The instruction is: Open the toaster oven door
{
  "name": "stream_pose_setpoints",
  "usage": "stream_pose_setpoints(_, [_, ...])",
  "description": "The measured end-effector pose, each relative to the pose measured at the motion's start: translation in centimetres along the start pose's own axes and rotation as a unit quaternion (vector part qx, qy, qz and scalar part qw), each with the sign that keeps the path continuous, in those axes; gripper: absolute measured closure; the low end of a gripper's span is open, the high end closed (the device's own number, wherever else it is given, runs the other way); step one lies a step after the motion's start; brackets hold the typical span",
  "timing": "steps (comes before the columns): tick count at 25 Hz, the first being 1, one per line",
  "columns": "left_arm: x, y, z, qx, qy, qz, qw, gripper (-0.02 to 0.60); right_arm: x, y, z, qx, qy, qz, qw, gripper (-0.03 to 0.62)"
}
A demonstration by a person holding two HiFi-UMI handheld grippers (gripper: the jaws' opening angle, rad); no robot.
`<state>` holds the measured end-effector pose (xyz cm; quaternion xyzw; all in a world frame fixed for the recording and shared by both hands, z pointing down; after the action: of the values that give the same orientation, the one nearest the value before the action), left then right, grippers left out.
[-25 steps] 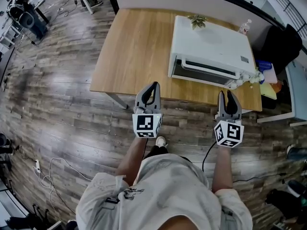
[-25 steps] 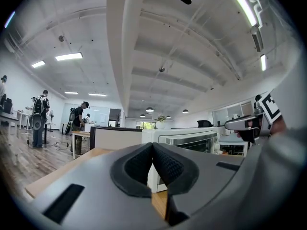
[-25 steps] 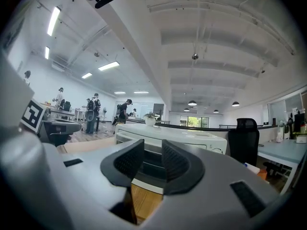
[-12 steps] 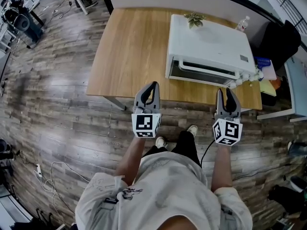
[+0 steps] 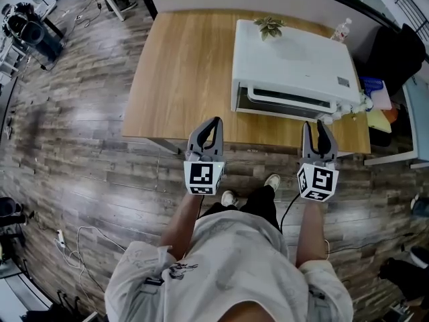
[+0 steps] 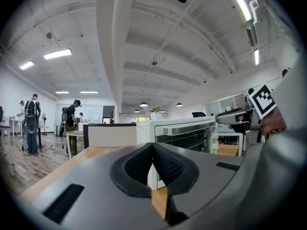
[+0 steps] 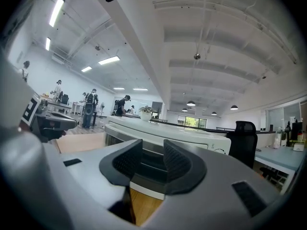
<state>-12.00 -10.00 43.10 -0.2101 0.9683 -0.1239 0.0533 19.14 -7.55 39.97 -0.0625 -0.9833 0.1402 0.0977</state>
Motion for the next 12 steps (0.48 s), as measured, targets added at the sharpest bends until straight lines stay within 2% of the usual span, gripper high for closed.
stream_pose_setpoints(3, [0.0,0.0,-0.2,0.004,-0.001,0.002,1.0000,0.568,0.2,-0.6,0.3,0.007,0.036,0.001,0.999,0.434])
stream_pose_setpoints(7, [-0.1,-0.4,-0.5,0.006,0.009,0.004,0.9999,0.567,0.6,-1.5,1.5,0.039,0.127,0.010,0.991,0.410])
stream_pose_setpoints(10, [-0.2,-0.6,-0.7,0.005,0.017,0.004,0.9998,0.568,0.6,-2.4,1.8,0.071,0.199,0.012,0.977,0.390])
stream_pose_setpoints(12, [-0.5,-0.6,-0.9,0.006,0.022,0.000,0.9997,0.568,0.6,-2.9,1.4,0.091,0.255,0.005,0.962,0.382])
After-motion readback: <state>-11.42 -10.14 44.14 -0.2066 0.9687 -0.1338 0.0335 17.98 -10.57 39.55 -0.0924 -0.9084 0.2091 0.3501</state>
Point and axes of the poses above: the fingertips, and each gripper's own axes: y backward along the fingers, x to its left, z out of its top, the point moved 10 cm from there along y, backward along the fingers, and after that the axes turned 11 degrees about x, right-handed, at the moved point
